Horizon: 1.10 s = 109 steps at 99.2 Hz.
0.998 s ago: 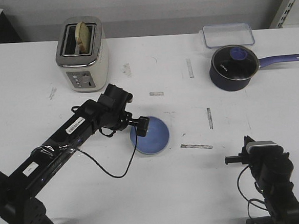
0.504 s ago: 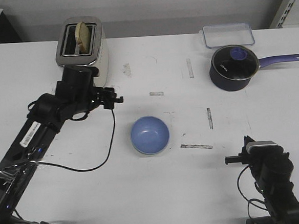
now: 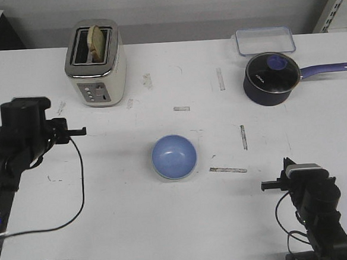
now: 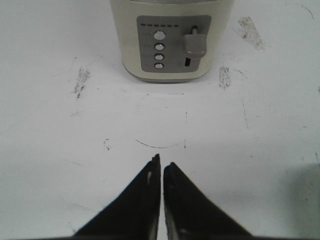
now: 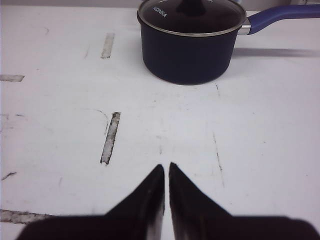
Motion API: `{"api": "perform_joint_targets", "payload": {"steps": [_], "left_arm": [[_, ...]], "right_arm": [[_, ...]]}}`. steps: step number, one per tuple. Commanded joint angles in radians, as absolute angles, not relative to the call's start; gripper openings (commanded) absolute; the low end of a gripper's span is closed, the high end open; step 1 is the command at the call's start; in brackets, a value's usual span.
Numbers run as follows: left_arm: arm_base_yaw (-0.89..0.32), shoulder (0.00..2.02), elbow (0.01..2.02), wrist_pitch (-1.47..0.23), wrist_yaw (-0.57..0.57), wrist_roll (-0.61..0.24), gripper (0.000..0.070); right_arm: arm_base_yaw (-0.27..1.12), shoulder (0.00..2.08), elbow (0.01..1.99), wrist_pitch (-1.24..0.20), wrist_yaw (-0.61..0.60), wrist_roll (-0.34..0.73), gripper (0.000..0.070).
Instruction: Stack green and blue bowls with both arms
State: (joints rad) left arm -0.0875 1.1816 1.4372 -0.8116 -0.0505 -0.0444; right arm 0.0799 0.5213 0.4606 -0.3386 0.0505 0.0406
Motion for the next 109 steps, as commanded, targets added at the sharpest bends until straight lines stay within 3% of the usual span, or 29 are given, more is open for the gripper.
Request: {"api": "perform_joint_targets", "payload": {"steps": [1, 32, 54, 109], "left_arm": [[-0.072, 1.104, 1.346, -0.748, -0.046, -0.030, 0.0002], [0.001, 0.665, 0.832, -0.517, -0.046, 0.096, 0.0002], [0.014, 0.395, 0.590, -0.412, -0.046, 0.101, 0.0002], [0.014, 0.219, 0.524, -0.396, -0.046, 0.097, 0.0003]], "right_arm": [[0.082, 0.525, 0.460, -0.329, 0.052, 0.036, 0.0008], [0.082, 0.525, 0.460, -0.329, 0.052, 0.036, 0.0008], [0.082, 0.525, 0.460, -0.329, 0.052, 0.036, 0.0008], [0.082, 0.524, 0.460, -0.281, 0.053, 0.036, 0.0008]]}}
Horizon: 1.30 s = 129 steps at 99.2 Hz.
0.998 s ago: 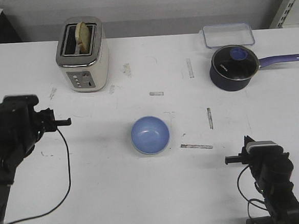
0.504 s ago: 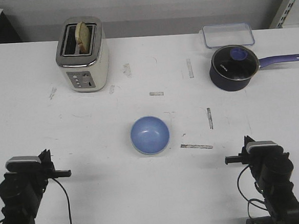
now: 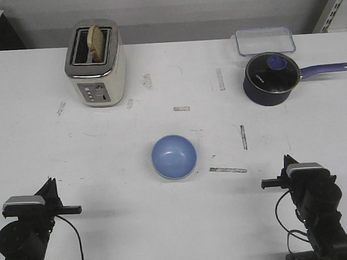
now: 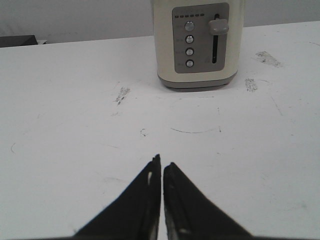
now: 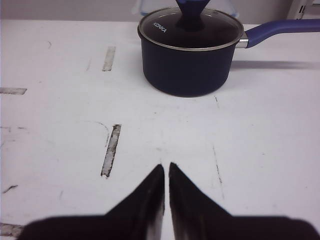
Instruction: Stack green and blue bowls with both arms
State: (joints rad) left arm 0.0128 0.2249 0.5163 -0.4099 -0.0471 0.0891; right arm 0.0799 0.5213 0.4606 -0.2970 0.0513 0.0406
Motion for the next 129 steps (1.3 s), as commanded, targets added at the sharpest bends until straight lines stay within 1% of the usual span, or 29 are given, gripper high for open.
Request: {"api": "perform_joint_targets", "payload": {"steps": [1, 48, 70, 81, 95, 108, 119, 129], "left_arm": [[0.014, 0.219, 0.524, -0.396, -0.046, 0.097, 0.0003], [0.014, 0.216, 0.524, -0.395, -0.046, 0.097, 0.0003], [0.015, 0.138, 0.463, -0.384, -0.046, 0.096, 0.0002], [0.017, 0.070, 0.371, -0.329, -0.026, 0.093, 0.0002], [0.025, 0.002, 0.225, -0.201, -0.006, 0.084, 0.0002], [0.031, 0.003, 0.113, -0.076, 0.004, 0.045, 0.0002], [0.031, 0.003, 0.013, 0.055, 0.008, 0.043, 0.0002], [0.029, 0.003, 0.012, 0.013, 0.017, 0.040, 0.0002]], "right_arm": [[0.082, 0.524, 0.460, -0.281, 0.053, 0.036, 0.0008], [0.082, 0.524, 0.460, -0.277, 0.052, 0.036, 0.0008], [0.082, 0.524, 0.460, -0.277, 0.052, 0.036, 0.0008], [0.082, 0.524, 0.460, -0.277, 0.052, 0.036, 0.0008], [0.082, 0.524, 0.460, -0.277, 0.052, 0.036, 0.0007], [0.082, 0.524, 0.460, -0.277, 0.052, 0.036, 0.0008], [0.082, 0.524, 0.460, -0.277, 0.053, 0.036, 0.0008], [0.082, 0.524, 0.460, -0.276, 0.052, 0.036, 0.0008]]}}
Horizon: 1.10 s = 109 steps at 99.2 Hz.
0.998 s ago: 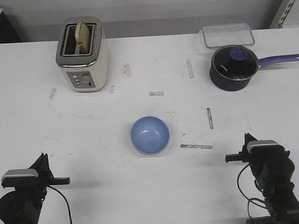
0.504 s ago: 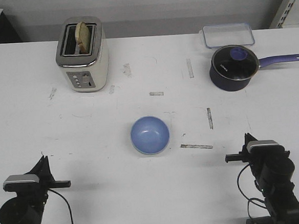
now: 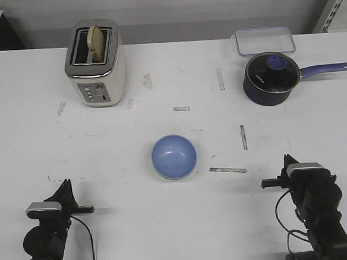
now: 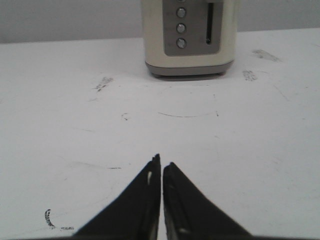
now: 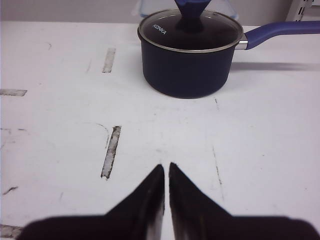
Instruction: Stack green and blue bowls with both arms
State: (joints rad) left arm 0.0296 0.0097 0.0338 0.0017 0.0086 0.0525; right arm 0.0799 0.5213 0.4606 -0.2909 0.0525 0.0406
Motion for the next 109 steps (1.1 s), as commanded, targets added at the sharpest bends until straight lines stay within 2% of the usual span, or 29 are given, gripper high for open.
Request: {"api": "perform_joint_targets", "payload": {"steps": [1, 96, 109], "left_arm": [[0.028, 0.003, 0.012, 0.012, 0.017, 0.040, 0.0002], [0.028, 0.003, 0.012, 0.009, 0.017, 0.040, 0.0003], [0.028, 0.003, 0.012, 0.009, 0.017, 0.040, 0.0003]], "right_arm": [[0.082, 0.524, 0.460, -0.276, 0.052, 0.036, 0.0008], [0.082, 0.524, 0.459, -0.274, 0.053, 0.036, 0.0008], [0.070, 0.506, 0.455, -0.274, 0.053, -0.027, 0.0007]]}}
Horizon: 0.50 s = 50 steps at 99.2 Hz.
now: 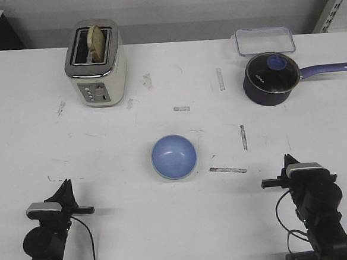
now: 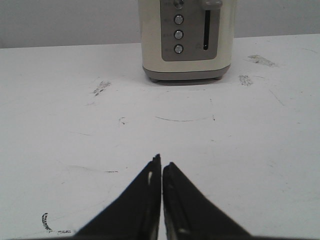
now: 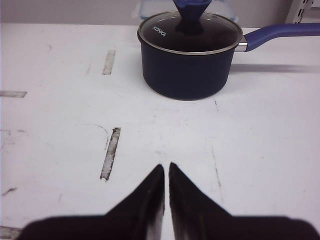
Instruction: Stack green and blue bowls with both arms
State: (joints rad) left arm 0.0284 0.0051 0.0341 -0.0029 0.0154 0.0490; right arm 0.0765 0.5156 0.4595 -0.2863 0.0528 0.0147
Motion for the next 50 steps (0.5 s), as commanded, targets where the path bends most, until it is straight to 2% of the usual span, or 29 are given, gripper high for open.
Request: {"api": "perform_joint_targets", "payload": {"steps": [1, 32, 50], "left_arm": [[0.028, 0.003, 0.012, 0.009, 0.017, 0.040, 0.0003], [0.028, 0.003, 0.012, 0.009, 0.017, 0.040, 0.0003], [0.028, 0.003, 0.012, 0.009, 0.017, 0.040, 0.0003]], "right_arm": [[0.068, 0.504, 0.454, -0.273, 0.053, -0.027, 0.0008], [-0.014, 0.291, 0.197, -0.056, 0.037, -0.016, 0.0008], [-0.012, 0.092, 0.061, -0.035, 0.000, -0.016, 0.0008]]}}
